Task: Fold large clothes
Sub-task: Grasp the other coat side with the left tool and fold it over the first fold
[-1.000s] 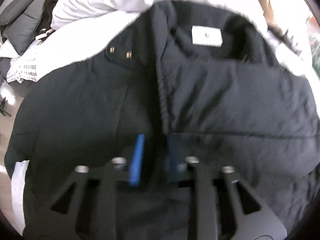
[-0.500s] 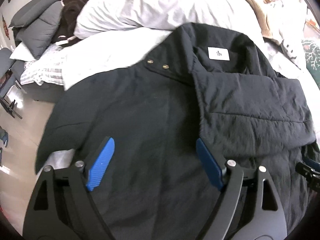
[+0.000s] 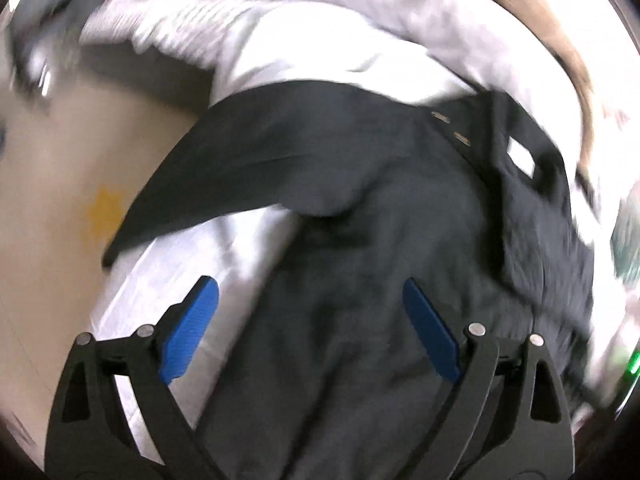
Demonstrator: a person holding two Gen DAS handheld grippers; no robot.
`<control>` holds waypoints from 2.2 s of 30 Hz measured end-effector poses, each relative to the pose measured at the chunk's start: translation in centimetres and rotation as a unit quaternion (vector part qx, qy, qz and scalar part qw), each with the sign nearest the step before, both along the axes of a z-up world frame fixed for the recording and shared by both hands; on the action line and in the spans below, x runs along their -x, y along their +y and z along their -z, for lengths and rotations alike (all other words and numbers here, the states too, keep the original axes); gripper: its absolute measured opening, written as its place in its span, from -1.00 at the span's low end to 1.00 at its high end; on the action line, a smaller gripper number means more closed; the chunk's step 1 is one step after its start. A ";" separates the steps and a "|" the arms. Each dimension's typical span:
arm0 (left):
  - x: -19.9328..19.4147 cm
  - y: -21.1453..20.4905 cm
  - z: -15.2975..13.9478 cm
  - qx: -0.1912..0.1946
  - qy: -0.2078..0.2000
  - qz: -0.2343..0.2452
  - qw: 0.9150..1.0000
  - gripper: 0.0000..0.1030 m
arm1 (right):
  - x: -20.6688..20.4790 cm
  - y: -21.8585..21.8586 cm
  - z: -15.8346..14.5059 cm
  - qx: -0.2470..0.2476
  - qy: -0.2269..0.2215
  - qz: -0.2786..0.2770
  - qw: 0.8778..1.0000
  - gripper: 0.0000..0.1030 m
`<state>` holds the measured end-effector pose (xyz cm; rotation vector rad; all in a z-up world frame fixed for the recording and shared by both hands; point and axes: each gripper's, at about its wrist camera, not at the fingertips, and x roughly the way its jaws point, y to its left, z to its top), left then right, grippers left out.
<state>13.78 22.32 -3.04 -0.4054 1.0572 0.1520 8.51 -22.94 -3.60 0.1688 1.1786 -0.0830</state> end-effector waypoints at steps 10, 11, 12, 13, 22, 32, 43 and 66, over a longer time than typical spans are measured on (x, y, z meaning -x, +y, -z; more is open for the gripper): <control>-1.3 10.9 5.2 0.162 -0.023 -0.137 0.977 0.80 | -0.3 0.5 1.0 0.015 0.014 0.000 1.000 0.57; -1.5 11.5 5.8 0.183 -0.031 -0.149 0.971 0.80 | -0.8 0.9 1.2 0.016 0.015 -0.001 1.000 0.57; -1.6 12.1 6.5 0.204 -0.035 -0.168 0.964 0.80 | -0.9 1.0 1.2 0.016 0.015 -0.001 1.000 0.56; -1.8 12.6 7.0 0.221 -0.038 -0.181 0.958 0.80 | -1.1 1.2 1.2 0.016 0.015 -0.002 1.000 0.56; -2.5 13.8 8.2 0.190 -0.092 -0.242 0.947 0.14 | -1.9 2.8 -0.5 0.042 -0.032 0.001 0.999 0.56; -1.6 14.0 4.5 0.091 -0.130 -0.283 0.946 -0.90 | -0.2 2.8 -4.3 0.069 -0.104 0.002 0.992 0.56; -1.1 -2.5 -10.7 -0.031 -0.326 -0.011 0.945 -1.00 | -0.3 1.6 -4.9 0.049 -0.114 0.020 0.992 0.57; -3.9 -12.4 -1.7 0.023 -0.112 0.115 0.987 0.52 | -0.8 0.3 -3.3 0.021 -0.079 0.026 0.996 0.57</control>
